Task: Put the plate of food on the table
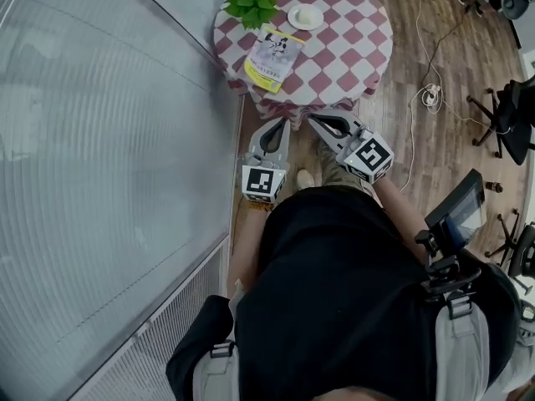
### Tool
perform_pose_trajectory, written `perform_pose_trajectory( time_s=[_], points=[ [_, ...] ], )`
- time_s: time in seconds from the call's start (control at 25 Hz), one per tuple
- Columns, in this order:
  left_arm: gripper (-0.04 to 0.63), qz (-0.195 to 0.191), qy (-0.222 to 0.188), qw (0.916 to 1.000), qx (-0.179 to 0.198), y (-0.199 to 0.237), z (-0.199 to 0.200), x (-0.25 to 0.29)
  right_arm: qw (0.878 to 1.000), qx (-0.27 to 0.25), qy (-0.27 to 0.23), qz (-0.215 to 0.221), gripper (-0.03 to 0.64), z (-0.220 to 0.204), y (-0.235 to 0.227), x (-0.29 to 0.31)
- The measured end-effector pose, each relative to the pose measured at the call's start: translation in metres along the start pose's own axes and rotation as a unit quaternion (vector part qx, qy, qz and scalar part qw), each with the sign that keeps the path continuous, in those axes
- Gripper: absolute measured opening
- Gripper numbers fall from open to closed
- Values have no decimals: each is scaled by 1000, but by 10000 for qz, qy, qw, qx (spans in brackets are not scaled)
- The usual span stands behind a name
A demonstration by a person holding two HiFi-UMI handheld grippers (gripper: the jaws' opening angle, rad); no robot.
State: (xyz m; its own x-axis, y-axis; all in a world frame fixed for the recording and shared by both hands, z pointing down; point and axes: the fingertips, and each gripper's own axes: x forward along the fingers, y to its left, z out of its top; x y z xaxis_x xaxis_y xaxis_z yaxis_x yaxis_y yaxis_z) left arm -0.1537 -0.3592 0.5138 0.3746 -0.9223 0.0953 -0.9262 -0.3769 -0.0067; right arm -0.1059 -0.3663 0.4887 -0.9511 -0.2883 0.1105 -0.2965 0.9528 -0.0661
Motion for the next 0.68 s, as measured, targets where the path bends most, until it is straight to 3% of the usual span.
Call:
perform_pose_trajectory(
  time_s=[0.68],
  points=[
    [6,-85,89,9999,10,-16,-19,-16,9988,354,291,173,10,-22,16,11]
  ],
)
